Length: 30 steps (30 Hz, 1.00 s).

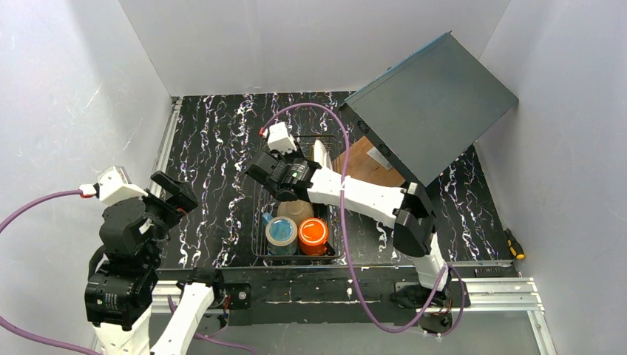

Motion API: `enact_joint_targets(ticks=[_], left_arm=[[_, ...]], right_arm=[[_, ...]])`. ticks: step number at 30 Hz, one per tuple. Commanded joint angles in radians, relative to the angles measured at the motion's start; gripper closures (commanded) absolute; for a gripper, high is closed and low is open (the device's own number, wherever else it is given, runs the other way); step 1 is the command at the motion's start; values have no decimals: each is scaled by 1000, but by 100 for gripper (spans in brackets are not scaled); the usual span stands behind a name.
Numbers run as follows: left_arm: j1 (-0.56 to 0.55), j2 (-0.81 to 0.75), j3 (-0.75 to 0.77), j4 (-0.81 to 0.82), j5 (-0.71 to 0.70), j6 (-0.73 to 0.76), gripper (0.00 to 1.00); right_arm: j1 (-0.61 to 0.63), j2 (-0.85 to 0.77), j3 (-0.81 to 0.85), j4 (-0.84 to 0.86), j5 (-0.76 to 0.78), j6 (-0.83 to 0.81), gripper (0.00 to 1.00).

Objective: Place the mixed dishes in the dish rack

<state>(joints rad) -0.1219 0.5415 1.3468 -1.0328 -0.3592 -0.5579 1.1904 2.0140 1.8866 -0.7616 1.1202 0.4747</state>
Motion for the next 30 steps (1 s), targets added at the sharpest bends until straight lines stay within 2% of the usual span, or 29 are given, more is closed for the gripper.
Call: enact_joint_targets(ticks=[1, 12, 17, 20, 22, 26, 30], left_arm=[[-5, 14, -15, 6, -7, 3, 3], [-5, 21, -15, 9, 0, -2, 4], [-5, 31, -15, 15, 13, -6, 4], [-5, 35, -16, 18, 18, -12, 4], [-6, 37, -19, 23, 22, -14, 4], [-5, 40, -30, 34, 40, -27, 5], [-5, 51, -36, 39, 66, -41, 5]], right_arm=[[10, 22, 74, 8, -80, 4, 61], [11, 4, 75, -1, -136, 11, 52], [12, -71, 63, 21, -213, -35, 36], [14, -175, -37, 127, -264, -103, 20], [12, -249, -87, 181, -298, -135, 13], [13, -385, -158, 262, -336, -179, 4], [11, -449, -202, 296, -352, -205, 2]])
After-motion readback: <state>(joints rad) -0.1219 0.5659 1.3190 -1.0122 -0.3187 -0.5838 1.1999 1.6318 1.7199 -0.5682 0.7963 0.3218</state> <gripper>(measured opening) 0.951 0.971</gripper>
